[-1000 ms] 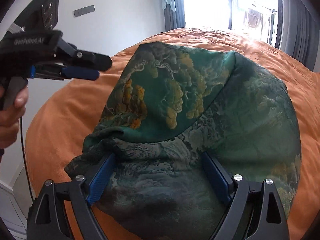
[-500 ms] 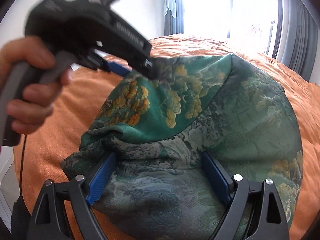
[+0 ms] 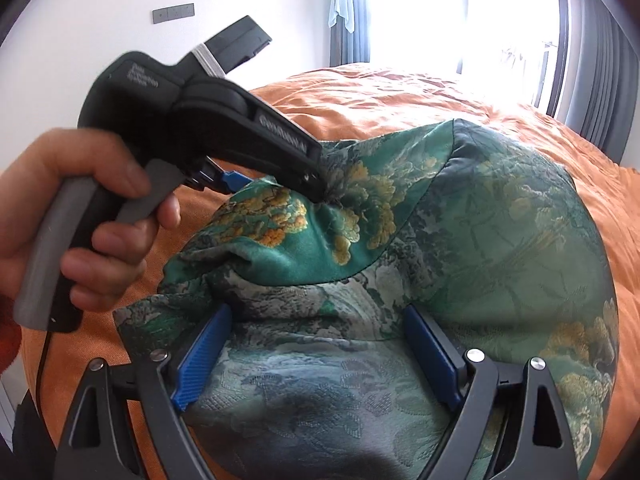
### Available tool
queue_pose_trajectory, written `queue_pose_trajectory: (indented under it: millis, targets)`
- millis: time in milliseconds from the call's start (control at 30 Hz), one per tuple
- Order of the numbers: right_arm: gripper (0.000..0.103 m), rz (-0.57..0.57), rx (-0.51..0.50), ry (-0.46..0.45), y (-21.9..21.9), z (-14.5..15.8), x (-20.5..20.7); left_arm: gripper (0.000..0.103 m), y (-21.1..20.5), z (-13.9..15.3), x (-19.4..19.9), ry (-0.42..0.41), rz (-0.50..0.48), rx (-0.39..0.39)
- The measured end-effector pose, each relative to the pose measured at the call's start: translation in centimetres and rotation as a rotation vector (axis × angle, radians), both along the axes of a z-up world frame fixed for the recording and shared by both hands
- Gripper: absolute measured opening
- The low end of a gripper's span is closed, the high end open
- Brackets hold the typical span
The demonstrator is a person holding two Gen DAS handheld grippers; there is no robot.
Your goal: Fold large clothes
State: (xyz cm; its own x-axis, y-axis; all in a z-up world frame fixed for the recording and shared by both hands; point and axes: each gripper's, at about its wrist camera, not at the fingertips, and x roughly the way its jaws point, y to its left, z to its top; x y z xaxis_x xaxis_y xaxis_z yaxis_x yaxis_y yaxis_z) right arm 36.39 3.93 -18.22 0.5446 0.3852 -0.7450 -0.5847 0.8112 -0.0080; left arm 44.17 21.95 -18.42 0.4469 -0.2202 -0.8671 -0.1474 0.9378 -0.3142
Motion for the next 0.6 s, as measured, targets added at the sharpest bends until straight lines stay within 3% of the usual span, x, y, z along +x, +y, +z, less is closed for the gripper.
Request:
queue_pose_trajectory:
  millis: [67,133,167,367,600]
  targets:
    - [0.090,0.005,0.001,-0.018,0.1,0.5,-0.5,0.066,-0.4,2.2,-1.1,-0.049,-0.003,0.032]
    - [0.089,0.005,0.021,-0.067,-0.5,1.9,-1.7,0.090,-0.6,4.8,-2.6,-0.111,-0.001,0.040]
    - [0.089,-0.002,0.033,-0.101,-0.9,3.0,-2.5,0.093,-0.7,5.8,-3.3,-0.140,-0.003,0.041]
    - [0.089,-0.034,0.075,-0.197,-3.6,7.9,-6.7,0.095,-1.6,9.8,-7.1,-0.212,-0.041,0.080]
    - [0.090,-0.111,0.082,-0.133,-8.6,9.4,-10.5,0.097,-4.5,13.1,-11.2,-0.314,-0.037,0.323]
